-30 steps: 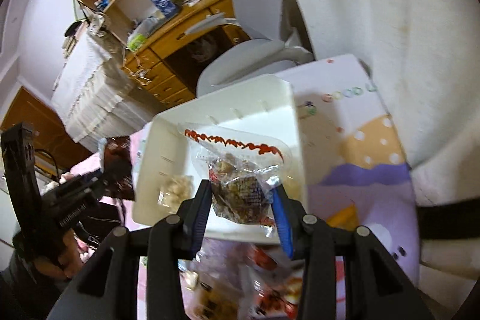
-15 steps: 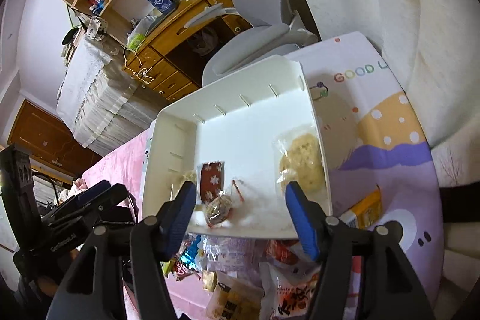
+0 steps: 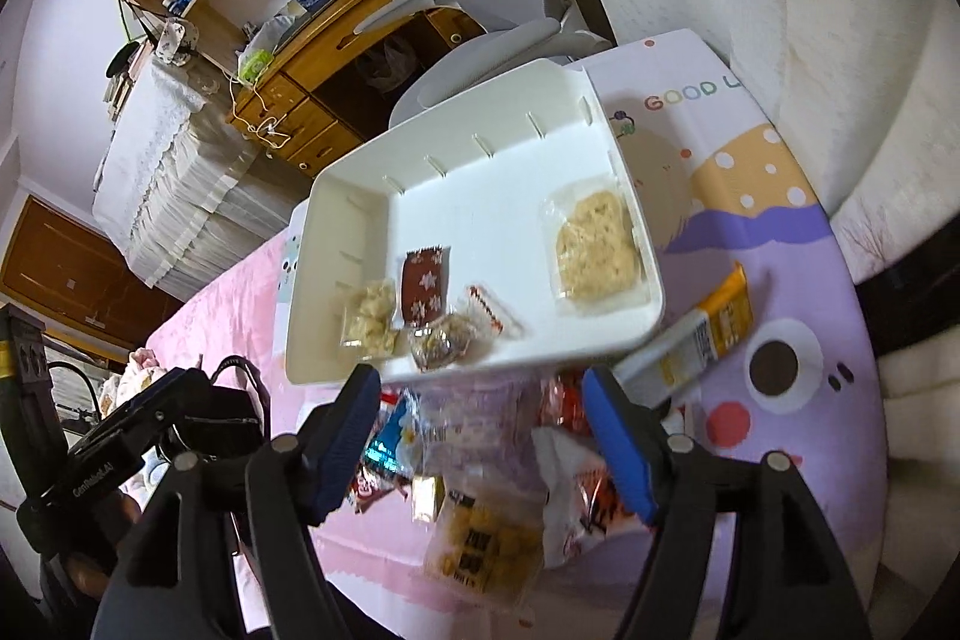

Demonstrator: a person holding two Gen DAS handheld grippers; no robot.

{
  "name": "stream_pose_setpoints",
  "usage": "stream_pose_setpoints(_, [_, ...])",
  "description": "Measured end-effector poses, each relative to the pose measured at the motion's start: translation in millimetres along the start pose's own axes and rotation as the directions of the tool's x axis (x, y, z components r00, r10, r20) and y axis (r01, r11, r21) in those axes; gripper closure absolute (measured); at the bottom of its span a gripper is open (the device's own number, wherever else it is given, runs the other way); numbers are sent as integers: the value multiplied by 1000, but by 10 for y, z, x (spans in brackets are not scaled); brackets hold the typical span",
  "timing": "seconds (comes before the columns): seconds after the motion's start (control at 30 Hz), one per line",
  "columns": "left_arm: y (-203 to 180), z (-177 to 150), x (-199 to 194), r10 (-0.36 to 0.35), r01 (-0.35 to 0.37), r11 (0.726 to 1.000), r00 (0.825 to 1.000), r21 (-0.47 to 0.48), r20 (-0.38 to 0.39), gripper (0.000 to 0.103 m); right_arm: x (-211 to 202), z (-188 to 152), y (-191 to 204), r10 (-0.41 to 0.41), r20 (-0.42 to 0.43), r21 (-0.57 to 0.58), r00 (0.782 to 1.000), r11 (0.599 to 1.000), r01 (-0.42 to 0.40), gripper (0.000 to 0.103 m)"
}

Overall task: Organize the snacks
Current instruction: 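Withdraw both tools and move toward the remaining snacks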

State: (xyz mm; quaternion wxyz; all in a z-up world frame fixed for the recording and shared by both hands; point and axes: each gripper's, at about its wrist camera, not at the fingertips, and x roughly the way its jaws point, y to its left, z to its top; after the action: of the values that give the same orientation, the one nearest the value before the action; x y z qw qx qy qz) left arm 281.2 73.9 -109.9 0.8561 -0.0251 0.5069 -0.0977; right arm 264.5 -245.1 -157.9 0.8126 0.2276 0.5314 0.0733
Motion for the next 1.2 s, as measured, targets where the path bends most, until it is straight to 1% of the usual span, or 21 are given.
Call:
stream_pose_setpoints(0.13, [154,-88,-117,-13,13,1000,1000,16,7,28,-96,-167,100,-26,17,27,1000,999,25,31])
stream_pose_setpoints(0.3, [350,-229,-299,-56,56,997,998,50,7,28,-183,-420,239,-59,34,78,998,995,56,29])
stream_pose_setpoints(0.4, [471,-313,-369,-82,83,994,997,72,-5,28,-230,-627,342,-87,52,113,995,990,81,26])
stream_pose_setpoints(0.57, [648,-467,-437,-111,115,986,993,123,-37,28,-269,-920,480,-114,70,186,991,978,100,26])
stream_pose_setpoints(0.8, [861,-655,-437,-148,161,969,986,187,-81,28,-291,-1379,730,-164,97,268,982,954,133,26])
stream_pose_setpoints(0.97, [961,-791,-399,-170,190,954,980,232,-103,28,-252,-1687,847,-196,96,313,976,937,157,26])
stream_pose_setpoints(1.1, [1013,-879,-290,-171,199,949,977,244,-131,28,-172,-1896,897,-223,84,325,971,928,184,26])
stream_pose_setpoints(1.2, [1036,-938,-189,-166,199,950,974,240,-152,28,-109,-2005,905,-239,84,322,967,925,201,26])
